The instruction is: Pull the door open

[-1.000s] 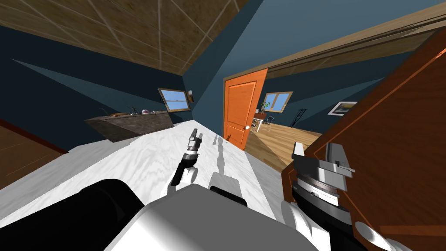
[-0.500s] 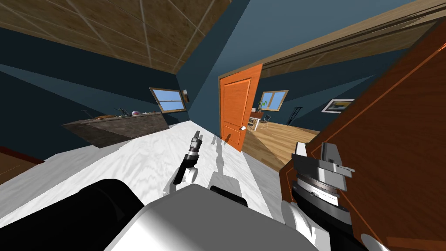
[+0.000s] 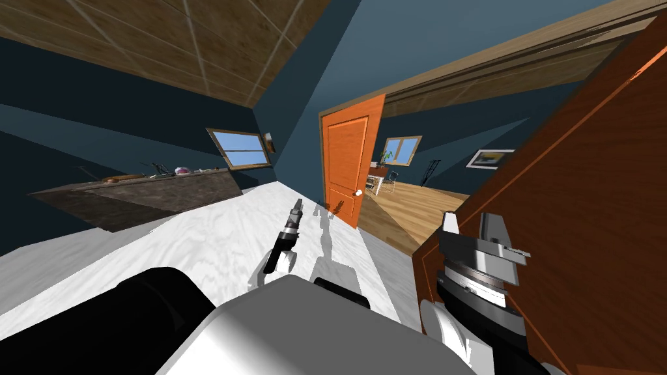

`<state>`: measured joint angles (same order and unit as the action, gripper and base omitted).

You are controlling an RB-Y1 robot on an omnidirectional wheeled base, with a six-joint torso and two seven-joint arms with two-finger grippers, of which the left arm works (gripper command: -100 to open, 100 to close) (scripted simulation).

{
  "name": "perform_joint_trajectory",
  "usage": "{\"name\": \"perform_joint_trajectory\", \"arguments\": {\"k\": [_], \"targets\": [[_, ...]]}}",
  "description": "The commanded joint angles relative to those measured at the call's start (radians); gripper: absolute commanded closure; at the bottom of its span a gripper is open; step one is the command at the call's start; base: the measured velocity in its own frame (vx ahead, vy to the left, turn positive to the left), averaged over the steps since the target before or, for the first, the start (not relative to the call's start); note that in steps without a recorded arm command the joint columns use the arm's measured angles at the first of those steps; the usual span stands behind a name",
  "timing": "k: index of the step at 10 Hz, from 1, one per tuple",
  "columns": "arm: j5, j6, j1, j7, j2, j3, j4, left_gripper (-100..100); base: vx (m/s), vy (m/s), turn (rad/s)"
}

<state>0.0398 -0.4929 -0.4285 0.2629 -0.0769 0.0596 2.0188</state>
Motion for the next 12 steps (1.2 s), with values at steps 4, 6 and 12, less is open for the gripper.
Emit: {"name": "perform_joint_trajectory", "arguments": {"k": [4,6,12], "targets": [[-0.02,-0.02,0.026,0.077,-0.01,0.015,-0.086,-100,0.098,-0.028,-0.075],[-0.03,-0.031,0.037,0.112,-0.013,0.021,-0.124,-100,0.107,-0.03,-0.084],[-0.06,-0.065,0.069,0.221,-0.021,0.039,-0.246,-100,0.1,-0.032,-0.085]]}}
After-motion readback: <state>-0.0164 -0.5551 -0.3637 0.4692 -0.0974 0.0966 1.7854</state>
